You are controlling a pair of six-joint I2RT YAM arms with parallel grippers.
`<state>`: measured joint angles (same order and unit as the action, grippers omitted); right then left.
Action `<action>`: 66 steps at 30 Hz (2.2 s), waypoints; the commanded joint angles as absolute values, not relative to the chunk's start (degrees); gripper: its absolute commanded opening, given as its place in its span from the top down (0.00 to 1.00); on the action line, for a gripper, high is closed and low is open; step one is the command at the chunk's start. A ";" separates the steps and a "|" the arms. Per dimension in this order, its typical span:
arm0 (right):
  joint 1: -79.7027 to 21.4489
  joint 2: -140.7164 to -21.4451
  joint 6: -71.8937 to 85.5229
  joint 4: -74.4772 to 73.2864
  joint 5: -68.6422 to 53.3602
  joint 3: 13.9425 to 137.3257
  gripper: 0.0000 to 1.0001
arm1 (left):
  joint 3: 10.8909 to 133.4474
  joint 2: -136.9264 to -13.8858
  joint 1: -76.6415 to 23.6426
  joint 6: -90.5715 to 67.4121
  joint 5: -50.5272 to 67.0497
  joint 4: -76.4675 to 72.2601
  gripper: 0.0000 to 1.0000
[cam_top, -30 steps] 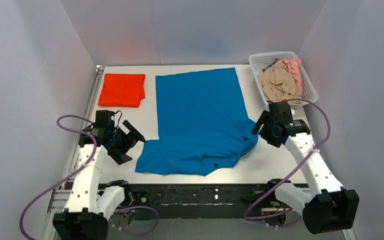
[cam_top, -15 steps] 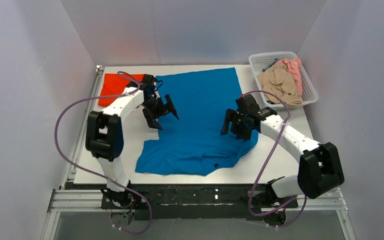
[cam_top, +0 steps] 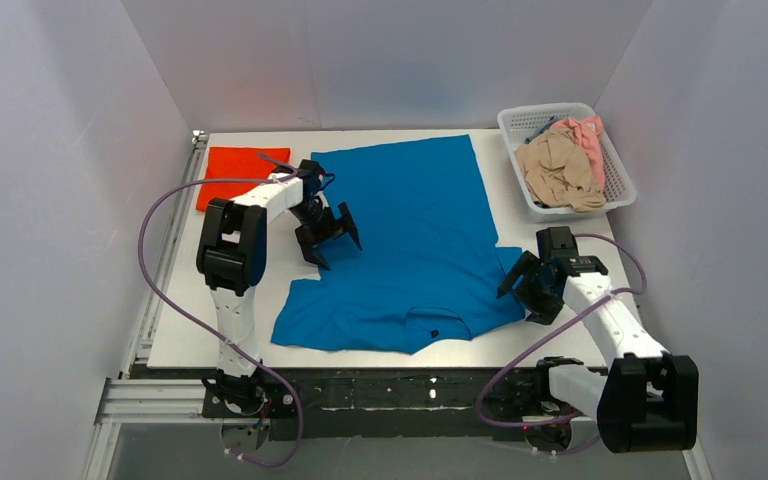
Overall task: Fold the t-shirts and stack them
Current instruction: Flatten out the tshirt
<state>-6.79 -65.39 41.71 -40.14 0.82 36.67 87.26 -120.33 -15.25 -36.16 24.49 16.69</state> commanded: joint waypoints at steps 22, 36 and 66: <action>-19.26 -90.12 36.13 -34.55 -6.18 57.04 0.15 | 57.15 -102.86 -17.34 -43.24 23.73 15.66 0.02; -23.61 -120.26 33.39 -45.08 -11.71 90.68 0.16 | 41.74 -91.09 -35.08 -61.68 24.91 5.13 0.02; -23.33 -92.78 30.40 -42.76 -8.53 73.80 0.14 | 62.43 -79.85 -26.76 -44.70 3.65 16.62 0.02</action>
